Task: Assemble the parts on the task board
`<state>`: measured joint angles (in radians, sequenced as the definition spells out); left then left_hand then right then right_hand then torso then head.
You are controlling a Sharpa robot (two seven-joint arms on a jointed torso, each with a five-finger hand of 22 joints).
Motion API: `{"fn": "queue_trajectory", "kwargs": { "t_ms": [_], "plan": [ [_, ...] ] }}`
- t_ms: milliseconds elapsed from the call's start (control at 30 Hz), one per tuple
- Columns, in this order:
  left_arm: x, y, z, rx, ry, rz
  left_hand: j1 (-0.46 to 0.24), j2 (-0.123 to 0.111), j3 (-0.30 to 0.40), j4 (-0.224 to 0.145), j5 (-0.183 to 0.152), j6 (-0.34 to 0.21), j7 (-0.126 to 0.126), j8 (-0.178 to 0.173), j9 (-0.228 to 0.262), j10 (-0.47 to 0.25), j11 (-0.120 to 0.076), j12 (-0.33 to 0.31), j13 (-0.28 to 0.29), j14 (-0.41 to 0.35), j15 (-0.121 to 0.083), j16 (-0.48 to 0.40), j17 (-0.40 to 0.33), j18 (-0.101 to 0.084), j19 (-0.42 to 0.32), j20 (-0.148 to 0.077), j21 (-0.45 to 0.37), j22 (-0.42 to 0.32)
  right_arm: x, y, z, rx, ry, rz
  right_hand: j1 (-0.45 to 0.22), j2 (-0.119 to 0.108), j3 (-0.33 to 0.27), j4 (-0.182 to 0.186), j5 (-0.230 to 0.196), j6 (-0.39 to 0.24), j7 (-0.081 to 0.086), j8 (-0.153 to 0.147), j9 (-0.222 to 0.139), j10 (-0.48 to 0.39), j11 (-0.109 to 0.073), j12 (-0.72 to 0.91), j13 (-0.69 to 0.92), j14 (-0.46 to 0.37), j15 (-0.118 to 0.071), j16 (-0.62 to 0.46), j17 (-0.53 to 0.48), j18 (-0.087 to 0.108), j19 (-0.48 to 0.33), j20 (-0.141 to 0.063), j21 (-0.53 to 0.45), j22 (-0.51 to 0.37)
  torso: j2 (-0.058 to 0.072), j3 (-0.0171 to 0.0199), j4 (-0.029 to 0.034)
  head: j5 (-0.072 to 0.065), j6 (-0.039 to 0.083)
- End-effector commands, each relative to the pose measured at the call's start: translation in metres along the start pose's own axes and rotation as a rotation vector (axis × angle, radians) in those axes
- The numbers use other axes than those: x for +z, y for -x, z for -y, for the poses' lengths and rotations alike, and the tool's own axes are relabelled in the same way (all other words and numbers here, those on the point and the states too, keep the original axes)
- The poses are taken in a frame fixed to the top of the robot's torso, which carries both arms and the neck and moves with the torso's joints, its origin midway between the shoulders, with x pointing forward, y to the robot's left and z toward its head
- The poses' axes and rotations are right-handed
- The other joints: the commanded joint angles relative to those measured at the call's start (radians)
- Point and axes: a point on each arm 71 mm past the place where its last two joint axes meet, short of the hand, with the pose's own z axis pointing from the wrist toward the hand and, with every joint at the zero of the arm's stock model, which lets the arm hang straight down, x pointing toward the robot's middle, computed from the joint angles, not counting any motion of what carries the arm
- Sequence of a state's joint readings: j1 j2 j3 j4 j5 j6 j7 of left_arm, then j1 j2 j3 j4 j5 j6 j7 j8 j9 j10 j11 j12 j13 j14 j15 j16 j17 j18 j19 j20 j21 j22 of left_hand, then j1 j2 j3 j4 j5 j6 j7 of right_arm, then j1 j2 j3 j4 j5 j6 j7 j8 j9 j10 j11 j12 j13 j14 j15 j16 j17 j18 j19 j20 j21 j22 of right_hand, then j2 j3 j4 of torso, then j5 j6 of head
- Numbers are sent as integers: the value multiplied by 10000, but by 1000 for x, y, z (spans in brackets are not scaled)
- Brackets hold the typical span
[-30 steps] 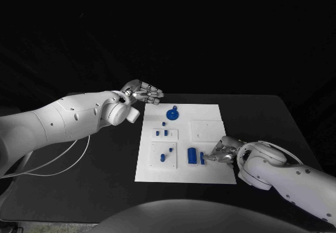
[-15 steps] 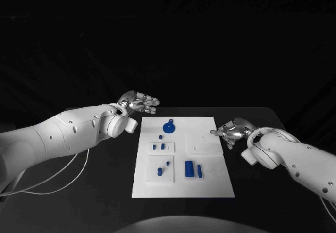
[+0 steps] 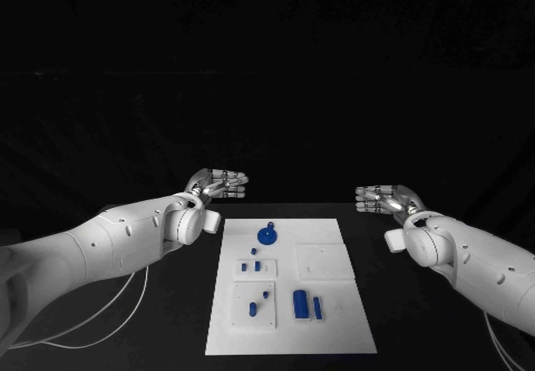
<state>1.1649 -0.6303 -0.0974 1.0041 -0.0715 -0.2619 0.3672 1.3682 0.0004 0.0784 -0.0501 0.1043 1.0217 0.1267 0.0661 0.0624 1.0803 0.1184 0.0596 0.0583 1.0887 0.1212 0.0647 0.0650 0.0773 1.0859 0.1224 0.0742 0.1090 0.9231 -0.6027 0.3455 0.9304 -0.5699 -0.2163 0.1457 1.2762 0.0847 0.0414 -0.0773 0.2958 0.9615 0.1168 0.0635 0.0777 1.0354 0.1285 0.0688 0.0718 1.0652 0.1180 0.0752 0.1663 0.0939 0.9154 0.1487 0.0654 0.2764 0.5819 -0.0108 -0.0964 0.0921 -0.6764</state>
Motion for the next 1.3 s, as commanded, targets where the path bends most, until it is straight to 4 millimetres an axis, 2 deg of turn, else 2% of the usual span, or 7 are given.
{"fn": "queue_trajectory", "kwargs": {
  "t_ms": [33, 200, 233, 300, 433, 533, 1300],
  "plan": [
    [2, 0, 4, -441, -477, 383, -40, 72, -73, -43, -28, -64, -16, -39, -11, -51, 2, -19, -11, -123, 1, -27, -11, 250, -74, 111, -40, -90, 2, -1, -7, 1678, 1008, -202, -305, -58, 413, -293, -119, -142, -68, -67, -192, -229, 8, 0, -54, -176, 46, -103, -1045, 732, -177, 663, 87, -1423, 12, 13, 13, 73, 173],
    [5, -3, 4, -515, -505, 380, -35, 114, -110, -72, -27, -60, -6, -36, -10, -30, 7, -16, -9, -123, 15, -49, -15, 328, -44, 158, -20, -179, 3, -4, -10, 1914, 1155, -280, -531, -16, 622, -347, -126, -291, 58, -51, -191, -248, 113, -95, -142, -122, 144, -139, -1063, 1148, -215, 966, 128, -2101, -8, 8, 1, 89, 196],
    [4, -2, 1, -220, -185, 198, -4133, -4, -784, 501, -1043, -3065, -1267, -661, -624, -3240, -1184, -596, -583, -3299, -1212, -647, -650, -773, -3277, -1224, -742, -1090, 3, -2, -4, 1116, 552, -8, -4143, -847, -414, 773, -2958, -9615, -1168, -635, -777, -3289, -1285, -688, -718, -3267, -1180, -752, -1663, -939, -9154, -1487, -654, -2764, 1, 10, 8, 75, 168],
    [3, -3, 1, -231, -192, 210, -4564, -4, -784, 501, -1043, -10217, -1267, -661, -624, -3622, -1184, -596, -583, -3702, -1212, -647, -650, -773, -3646, -1224, -742, -1090, 3, -3, -5, 1131, 587, 3, -4618, -847, -414, 773, -2958, -9615, -1168, -635, -777, -10354, -1285, -688, -718, -3643, -1180, -752, -1663, -939, -9154, -1487, -654, -2764, -10, 13, 37, 45, 186],
    [-2, -10, 0, -304, -243, 298, -6054, -4, -784, 501, -1043, -10217, -1267, -661, -624, -10803, -1184, -596, -583, -10887, -1212, -647, -650, -773, -10859, -1224, -742, -1090, 0, -9, -12, 1242, 817, 81, -12762, -847, -414, 773, -2958, -9615, -1168, -635, -777, -10354, -1285, -688, -718, -10652, -1180, -752, -1663, -939, -9154, -1487, -654, -2764, -92, 34, 243, -170, 314],
    [-8, -17, 0, -388, -302, 402, -13682, -4, -784, 501, -1043, -10217, -1267, -661, -624, -10803, -1184, -596, -583, -10887, -1212, -647, -650, -773, -10859, -1224, -742, -1090, -4, -16, -20, 1375, 1055, 170, -12762, -847, -414, 773, -2958, -9615, -1168, -635, -777, -10354, -1285, -688, -718, -10652, -1180, -752, -1663, -939, -9154, -1487, -654, -2764, -187, 59, 485, -422, 465],
    [-84, -82, 19, -988, -787, 1425, -13682, -4, -784, 501, -1043, -10217, -1267, -661, -624, -10803, -1184, -596, -583, -10887, -1212, -647, -650, -773, -10859, -1224, -742, -1090, -86, -91, -53, 2486, 1484, 1156, -12762, -847, -414, 773, -2958, -9615, -1168, -635, -777, -10354, -1285, -688, -718, -10652, -1180, -752, -1663, -939, -9154, -1487, -654, -2764, -377, 108, 964, -921, 764]
  ]
}}
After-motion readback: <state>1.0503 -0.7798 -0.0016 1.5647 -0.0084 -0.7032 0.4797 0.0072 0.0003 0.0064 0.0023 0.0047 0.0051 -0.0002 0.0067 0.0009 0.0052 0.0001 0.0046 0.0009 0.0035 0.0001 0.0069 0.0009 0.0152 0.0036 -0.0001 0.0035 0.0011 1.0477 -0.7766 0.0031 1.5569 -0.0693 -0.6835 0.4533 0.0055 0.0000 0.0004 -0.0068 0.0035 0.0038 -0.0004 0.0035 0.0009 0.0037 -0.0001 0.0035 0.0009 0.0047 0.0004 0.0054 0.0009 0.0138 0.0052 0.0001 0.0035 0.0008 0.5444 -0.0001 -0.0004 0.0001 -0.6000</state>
